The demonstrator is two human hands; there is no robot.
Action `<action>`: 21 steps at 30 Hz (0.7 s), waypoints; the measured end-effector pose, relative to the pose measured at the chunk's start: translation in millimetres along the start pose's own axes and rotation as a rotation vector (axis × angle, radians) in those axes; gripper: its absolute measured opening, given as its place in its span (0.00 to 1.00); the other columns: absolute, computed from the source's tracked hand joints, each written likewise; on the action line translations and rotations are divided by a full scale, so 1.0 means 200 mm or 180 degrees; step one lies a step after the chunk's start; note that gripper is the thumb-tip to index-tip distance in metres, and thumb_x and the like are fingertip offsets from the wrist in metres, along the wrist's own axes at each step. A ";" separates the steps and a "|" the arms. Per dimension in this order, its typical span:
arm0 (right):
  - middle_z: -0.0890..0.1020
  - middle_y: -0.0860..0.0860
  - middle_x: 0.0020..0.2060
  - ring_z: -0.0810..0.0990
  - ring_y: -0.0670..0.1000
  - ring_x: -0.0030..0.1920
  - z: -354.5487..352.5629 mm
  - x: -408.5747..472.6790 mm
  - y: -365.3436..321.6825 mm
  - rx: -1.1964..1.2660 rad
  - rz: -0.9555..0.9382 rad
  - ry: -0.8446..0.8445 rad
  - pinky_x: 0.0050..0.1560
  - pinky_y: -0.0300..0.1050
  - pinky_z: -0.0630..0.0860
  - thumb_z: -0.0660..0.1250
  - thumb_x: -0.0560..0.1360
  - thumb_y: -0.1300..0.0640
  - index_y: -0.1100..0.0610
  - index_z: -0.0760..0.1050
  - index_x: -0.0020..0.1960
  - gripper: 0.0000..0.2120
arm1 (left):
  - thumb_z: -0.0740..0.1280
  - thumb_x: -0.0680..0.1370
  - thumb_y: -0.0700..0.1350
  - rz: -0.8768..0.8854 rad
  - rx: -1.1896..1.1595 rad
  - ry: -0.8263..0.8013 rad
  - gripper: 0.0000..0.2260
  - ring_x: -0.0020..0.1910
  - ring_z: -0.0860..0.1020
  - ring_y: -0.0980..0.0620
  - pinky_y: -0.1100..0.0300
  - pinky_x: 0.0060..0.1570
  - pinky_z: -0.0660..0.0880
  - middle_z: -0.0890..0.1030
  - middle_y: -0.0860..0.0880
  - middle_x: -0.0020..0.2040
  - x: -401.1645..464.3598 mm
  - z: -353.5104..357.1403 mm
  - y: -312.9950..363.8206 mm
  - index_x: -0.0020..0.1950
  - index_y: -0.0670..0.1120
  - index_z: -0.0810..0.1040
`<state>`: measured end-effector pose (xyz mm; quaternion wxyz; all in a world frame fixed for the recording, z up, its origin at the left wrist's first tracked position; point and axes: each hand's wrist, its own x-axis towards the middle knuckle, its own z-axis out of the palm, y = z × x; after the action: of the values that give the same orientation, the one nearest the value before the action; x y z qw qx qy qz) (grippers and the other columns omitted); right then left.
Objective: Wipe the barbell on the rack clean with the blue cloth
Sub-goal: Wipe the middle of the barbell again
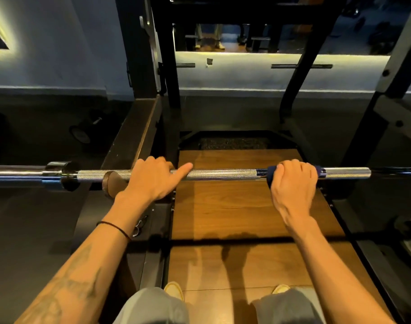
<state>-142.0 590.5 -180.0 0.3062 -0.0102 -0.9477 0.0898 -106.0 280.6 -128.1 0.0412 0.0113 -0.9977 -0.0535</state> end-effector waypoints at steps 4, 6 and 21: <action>0.72 0.52 0.36 0.69 0.55 0.39 -0.04 -0.07 -0.30 0.0316 0.0032 0.0001 0.50 0.56 0.67 0.51 0.81 0.53 0.53 0.69 0.38 0.15 | 0.50 0.73 0.74 -0.0015 -0.0457 -0.0726 0.32 0.41 0.76 0.53 0.56 0.48 0.70 0.78 0.54 0.40 0.03 -0.05 -0.01 0.55 0.50 0.78; 0.74 0.51 0.38 0.71 0.55 0.40 -0.03 -0.12 -0.48 0.0403 -0.0266 -0.0176 0.51 0.55 0.69 0.51 0.82 0.52 0.53 0.71 0.40 0.15 | 0.55 0.74 0.73 0.0043 -0.0445 -0.0608 0.28 0.40 0.76 0.55 0.57 0.44 0.69 0.77 0.55 0.39 0.01 -0.03 -0.03 0.56 0.52 0.78; 0.77 0.58 0.38 0.73 0.61 0.43 -0.02 0.07 0.37 -0.0225 0.0148 0.0114 0.53 0.60 0.68 0.51 0.81 0.55 0.58 0.73 0.40 0.17 | 0.59 0.78 0.64 0.0292 -0.0205 0.1618 0.24 0.52 0.73 0.49 0.53 0.56 0.65 0.77 0.51 0.51 -0.14 0.28 0.04 0.62 0.48 0.78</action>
<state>-153.3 665.7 -182.2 0.3204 -0.0446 -0.9441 0.0632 -82.7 295.2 -184.6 0.2934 -0.0223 -0.9525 -0.0788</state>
